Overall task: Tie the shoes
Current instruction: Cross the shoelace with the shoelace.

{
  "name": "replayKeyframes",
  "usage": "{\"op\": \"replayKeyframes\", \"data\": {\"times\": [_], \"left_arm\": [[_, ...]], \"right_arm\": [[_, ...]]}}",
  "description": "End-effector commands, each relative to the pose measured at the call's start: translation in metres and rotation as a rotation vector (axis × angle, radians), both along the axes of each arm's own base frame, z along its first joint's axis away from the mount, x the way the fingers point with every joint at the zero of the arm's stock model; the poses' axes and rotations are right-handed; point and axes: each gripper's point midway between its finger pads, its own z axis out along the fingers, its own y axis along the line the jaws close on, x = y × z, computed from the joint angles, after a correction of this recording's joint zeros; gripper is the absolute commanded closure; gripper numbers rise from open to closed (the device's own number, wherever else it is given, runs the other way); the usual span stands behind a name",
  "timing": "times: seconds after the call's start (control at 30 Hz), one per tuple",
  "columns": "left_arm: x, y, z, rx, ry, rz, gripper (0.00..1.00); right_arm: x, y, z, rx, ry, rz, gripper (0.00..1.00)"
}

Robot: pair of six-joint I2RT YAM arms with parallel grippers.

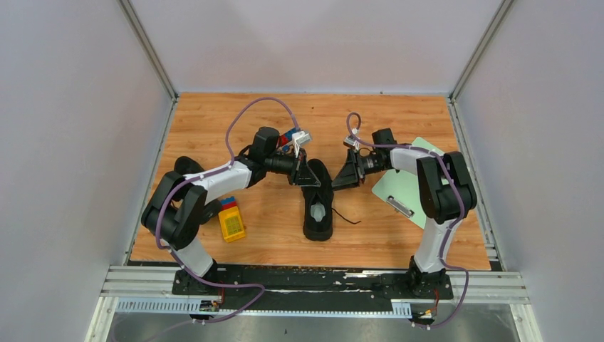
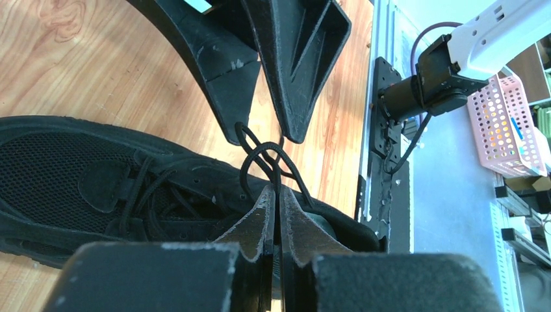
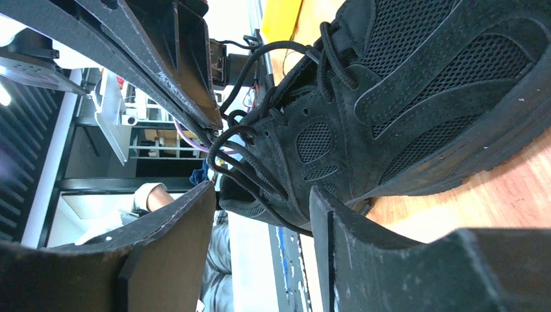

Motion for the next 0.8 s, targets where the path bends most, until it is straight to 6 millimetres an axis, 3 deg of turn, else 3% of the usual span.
{"op": "replayKeyframes", "data": {"times": [0.0, 0.23, 0.33, 0.57, 0.77], "left_arm": [[0.001, -0.001, 0.012, -0.042, -0.031, -0.012, 0.94], [0.003, -0.001, 0.010, -0.033, -0.032, -0.006, 0.93], [0.002, 0.001, 0.008, -0.024, -0.040, -0.008, 0.92], [0.004, 0.006, 0.011, 0.022, -0.115, -0.023, 0.81], [0.002, 0.009, 0.016, 0.043, -0.163, -0.063, 0.86]], "right_arm": [[-0.001, 0.005, 0.012, 0.086, -0.007, 0.039, 0.46], [-0.008, 0.002, 0.039, 0.160, -0.023, 0.068, 0.87], [-0.006, -0.001, 0.056, 0.154, -0.091, 0.051, 1.00], [0.004, -0.003, 0.083, 0.069, -0.256, -0.001, 1.00], [0.009, -0.001, 0.089, 0.046, -0.269, -0.008, 1.00]]}}
